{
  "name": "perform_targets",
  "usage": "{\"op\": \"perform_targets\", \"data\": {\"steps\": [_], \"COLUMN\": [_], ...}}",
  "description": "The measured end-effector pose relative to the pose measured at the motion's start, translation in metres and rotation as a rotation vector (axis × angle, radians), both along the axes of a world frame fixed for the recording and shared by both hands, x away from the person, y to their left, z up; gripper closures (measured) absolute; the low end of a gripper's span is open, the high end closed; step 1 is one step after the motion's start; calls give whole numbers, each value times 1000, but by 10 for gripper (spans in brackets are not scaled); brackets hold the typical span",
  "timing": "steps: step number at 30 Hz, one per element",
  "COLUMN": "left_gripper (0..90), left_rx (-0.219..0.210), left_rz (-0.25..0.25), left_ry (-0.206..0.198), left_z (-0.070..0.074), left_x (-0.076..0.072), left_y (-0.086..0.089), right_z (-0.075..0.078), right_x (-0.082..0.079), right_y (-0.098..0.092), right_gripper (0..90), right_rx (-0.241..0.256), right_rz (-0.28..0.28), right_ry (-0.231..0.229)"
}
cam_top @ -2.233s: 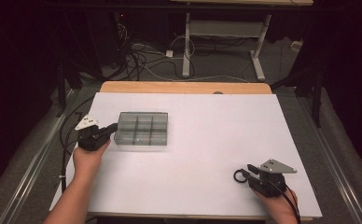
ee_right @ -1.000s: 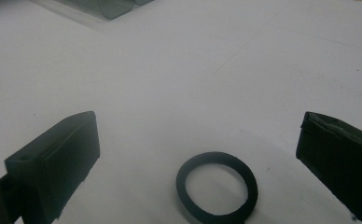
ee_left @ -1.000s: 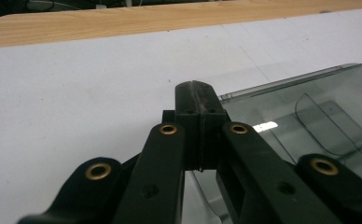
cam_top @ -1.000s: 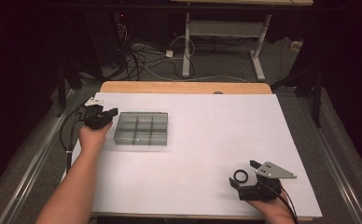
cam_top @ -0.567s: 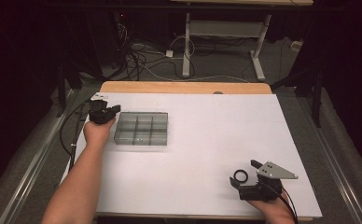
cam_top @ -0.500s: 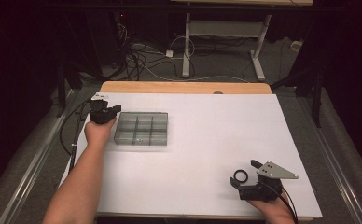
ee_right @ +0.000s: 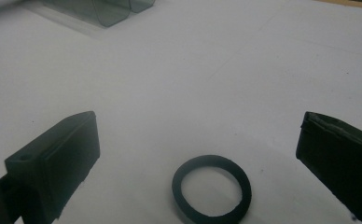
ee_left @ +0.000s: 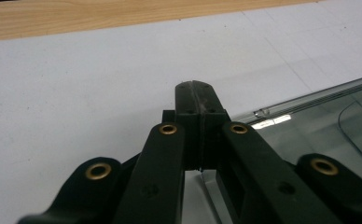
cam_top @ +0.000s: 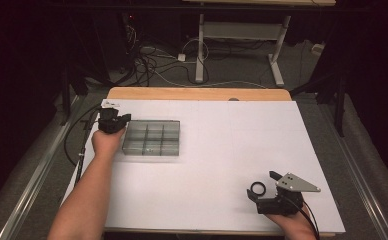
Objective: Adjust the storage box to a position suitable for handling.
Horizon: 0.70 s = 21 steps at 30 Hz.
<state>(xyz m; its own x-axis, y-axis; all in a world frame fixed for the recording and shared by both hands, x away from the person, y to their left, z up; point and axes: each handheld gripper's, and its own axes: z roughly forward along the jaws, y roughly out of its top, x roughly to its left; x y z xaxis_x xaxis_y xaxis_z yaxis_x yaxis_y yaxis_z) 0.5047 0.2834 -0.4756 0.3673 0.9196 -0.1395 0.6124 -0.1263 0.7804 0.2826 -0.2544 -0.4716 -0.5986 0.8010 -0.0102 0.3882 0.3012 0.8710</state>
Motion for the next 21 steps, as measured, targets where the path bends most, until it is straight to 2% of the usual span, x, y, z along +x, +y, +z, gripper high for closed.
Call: {"op": "perform_targets", "data": {"steps": [2,9,21], "left_gripper": [879,879,879], "left_rx": [2,10,-13], "left_rz": [2,-41,-90], "left_ry": [0,-7,-18], "left_z": [-1,-1,-3], "left_x": [0,-3,-17], "left_y": [-1,-8,-23], "right_z": [0,-1,-3], "right_x": [0,1,1], "right_y": [0,0,3], "right_gripper": [2,2,3], "right_rx": [0,-1,-5], "right_rz": [1,-1,1], "right_ry": [-1,3,2]}}
